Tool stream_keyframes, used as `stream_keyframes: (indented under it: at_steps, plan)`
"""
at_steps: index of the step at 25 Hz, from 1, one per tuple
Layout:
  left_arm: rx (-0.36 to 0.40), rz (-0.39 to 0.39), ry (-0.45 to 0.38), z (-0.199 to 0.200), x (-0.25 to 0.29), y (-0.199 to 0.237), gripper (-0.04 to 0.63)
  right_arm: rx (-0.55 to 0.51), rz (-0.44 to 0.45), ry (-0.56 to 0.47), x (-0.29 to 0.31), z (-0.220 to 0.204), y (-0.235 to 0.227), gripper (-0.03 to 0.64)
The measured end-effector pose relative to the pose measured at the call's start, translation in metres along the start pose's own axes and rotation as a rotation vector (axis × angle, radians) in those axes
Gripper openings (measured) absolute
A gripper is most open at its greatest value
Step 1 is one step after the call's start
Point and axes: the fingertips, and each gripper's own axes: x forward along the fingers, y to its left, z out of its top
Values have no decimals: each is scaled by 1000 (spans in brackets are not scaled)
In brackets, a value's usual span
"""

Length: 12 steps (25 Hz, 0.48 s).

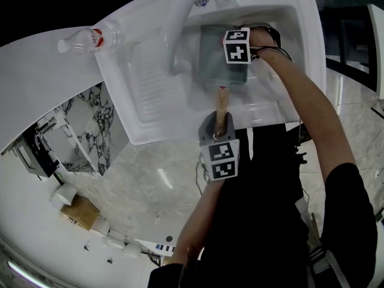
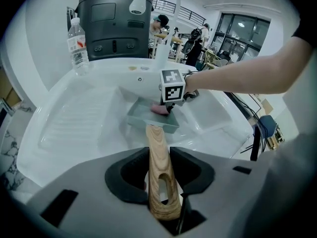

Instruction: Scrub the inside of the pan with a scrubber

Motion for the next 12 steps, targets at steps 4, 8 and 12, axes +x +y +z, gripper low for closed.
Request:
stream_keyframes:
  at_steps: [4, 8, 12]
  plan:
    - [-16, 13, -3, 1, 0, 1, 152, -47, 202, 33, -9, 1, 28, 35]
    - [-19, 12, -3, 0, -1, 2, 152, -58, 401, 13, -21, 13, 61, 35]
    - [-18, 12, -5, 0, 0, 2, 152, -19, 576, -26, -34, 21, 90, 35]
